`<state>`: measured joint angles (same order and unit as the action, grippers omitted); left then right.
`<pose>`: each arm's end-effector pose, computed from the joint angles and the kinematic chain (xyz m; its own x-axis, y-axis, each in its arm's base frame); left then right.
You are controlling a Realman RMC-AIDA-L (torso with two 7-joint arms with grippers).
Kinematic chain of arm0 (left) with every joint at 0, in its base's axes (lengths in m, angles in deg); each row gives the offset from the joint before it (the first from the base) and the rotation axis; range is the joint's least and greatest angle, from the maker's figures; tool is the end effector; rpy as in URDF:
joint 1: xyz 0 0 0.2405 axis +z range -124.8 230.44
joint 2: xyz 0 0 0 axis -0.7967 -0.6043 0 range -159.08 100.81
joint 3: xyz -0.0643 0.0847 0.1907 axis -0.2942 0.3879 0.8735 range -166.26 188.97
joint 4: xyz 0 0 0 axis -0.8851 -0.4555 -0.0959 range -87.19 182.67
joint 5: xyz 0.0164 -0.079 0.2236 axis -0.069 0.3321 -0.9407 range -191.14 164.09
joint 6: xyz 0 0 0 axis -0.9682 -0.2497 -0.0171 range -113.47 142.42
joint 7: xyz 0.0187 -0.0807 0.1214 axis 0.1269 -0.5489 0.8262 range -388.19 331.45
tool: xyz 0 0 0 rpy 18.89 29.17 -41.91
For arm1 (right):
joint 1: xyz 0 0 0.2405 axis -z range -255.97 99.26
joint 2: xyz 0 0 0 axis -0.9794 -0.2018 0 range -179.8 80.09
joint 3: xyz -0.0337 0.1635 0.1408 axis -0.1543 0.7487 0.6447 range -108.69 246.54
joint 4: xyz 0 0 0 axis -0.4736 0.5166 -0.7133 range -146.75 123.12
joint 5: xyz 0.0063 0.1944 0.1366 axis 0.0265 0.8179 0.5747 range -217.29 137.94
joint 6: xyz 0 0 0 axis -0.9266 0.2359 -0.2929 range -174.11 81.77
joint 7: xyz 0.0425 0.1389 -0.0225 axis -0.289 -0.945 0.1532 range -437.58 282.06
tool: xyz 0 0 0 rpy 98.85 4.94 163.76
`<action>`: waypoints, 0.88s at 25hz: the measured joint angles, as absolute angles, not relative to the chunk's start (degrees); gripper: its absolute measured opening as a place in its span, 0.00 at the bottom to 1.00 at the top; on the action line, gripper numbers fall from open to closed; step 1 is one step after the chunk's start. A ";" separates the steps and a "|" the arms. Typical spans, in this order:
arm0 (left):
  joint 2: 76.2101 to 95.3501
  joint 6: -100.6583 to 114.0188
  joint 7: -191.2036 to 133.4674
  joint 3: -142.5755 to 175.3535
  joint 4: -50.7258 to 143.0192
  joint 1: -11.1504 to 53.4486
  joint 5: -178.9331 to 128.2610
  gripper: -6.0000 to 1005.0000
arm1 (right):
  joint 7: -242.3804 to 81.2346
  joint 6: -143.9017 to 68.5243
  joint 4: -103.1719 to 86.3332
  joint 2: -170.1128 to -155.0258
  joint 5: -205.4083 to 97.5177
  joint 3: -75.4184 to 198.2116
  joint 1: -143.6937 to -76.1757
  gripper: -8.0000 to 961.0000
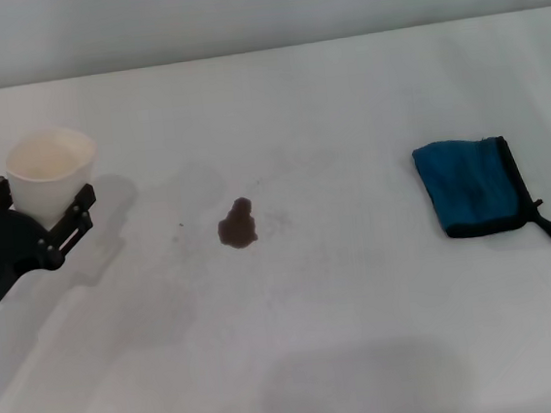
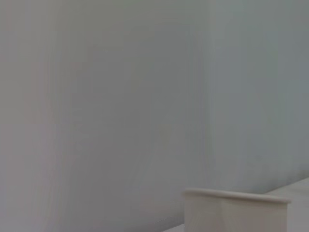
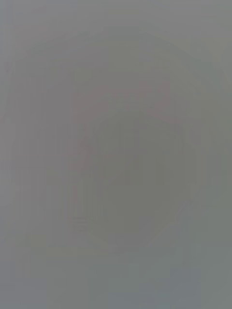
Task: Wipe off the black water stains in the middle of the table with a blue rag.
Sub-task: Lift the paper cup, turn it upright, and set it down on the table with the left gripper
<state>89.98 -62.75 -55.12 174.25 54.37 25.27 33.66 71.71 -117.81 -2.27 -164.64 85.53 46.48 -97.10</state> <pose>-0.3166 0.3003 -0.0296 0.7781 0.0487 0.6263 0.5262 -0.5950 -0.6075 0.3968 0.2968 0.1037 0.6382 0.1135 -0.7615 -0.7697 0.0759 -0.6338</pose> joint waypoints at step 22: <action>90.05 -48.13 -42.24 173.94 45.94 23.22 43.67 0.69 | 67.40 -125.71 -4.36 -164.67 85.88 45.02 -96.18 0.64</action>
<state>90.05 -48.13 -42.24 173.94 45.94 23.22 43.67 67.40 -125.71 -4.36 -164.67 85.88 45.02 -96.18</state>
